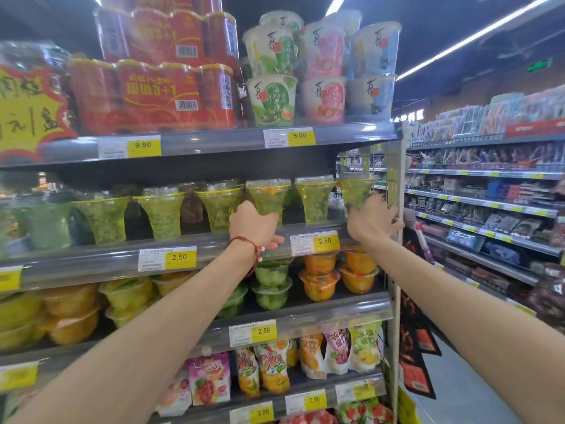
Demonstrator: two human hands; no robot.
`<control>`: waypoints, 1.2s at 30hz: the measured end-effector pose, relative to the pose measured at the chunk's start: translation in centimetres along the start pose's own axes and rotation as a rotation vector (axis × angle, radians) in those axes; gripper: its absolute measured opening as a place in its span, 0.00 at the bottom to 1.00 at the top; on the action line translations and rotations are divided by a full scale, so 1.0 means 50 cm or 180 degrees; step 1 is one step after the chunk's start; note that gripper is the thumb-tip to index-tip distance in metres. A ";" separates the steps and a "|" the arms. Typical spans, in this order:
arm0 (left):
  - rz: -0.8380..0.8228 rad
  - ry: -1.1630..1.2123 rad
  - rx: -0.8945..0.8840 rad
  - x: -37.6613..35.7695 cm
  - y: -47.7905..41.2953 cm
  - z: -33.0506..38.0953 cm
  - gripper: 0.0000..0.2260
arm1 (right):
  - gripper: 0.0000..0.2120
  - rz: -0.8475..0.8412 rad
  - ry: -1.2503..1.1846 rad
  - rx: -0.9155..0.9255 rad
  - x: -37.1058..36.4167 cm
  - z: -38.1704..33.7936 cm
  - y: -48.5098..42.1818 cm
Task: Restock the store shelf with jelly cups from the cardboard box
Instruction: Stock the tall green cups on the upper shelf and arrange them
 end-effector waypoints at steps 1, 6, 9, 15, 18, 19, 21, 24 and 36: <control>0.0004 -0.0001 -0.0003 0.001 0.001 -0.001 0.21 | 0.23 0.0012 -0.0012 0.0004 -0.002 0.001 0.000; 0.0080 0.0034 -0.0064 0.008 0.004 -0.010 0.20 | 0.24 0.0084 -0.0089 -0.0049 0.004 -0.003 0.015; 0.0265 0.0025 -0.0262 0.022 0.003 -0.021 0.21 | 0.28 0.0195 -0.0348 0.0011 0.004 -0.009 0.049; 0.0605 -0.0083 -0.0804 0.074 0.011 -0.050 0.09 | 0.22 0.0326 -0.1028 0.0449 -0.022 -0.053 0.166; 0.0838 -0.0295 -0.1071 0.120 0.015 -0.063 0.08 | 0.17 0.0223 -0.1303 0.0713 -0.045 -0.098 0.219; 0.0904 -0.0355 -0.1159 0.137 0.017 -0.067 0.08 | 0.16 0.0183 -0.1357 0.0861 -0.053 -0.113 0.234; 0.1043 -0.0402 -0.1267 0.173 0.023 -0.075 0.08 | 0.15 0.0049 -0.1430 0.1167 -0.071 -0.146 0.259; 0.1227 -0.0351 -0.1264 0.223 0.018 -0.097 0.09 | 0.15 -0.0237 -0.1365 0.1448 -0.094 -0.186 0.283; 0.1537 -0.0767 -0.0467 0.324 -0.020 -0.169 0.24 | 0.14 -0.0559 -0.0786 0.1105 -0.146 -0.271 0.297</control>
Point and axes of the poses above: each hand's wrist, its own y-axis away from the middle knuckle, its own x-axis out of the back of the hand, z = x × y, the point moved 1 cm from there along -y, towards the middle knuckle, and after that the axes turned 2 degrees about -z, right-handed, at the moved point
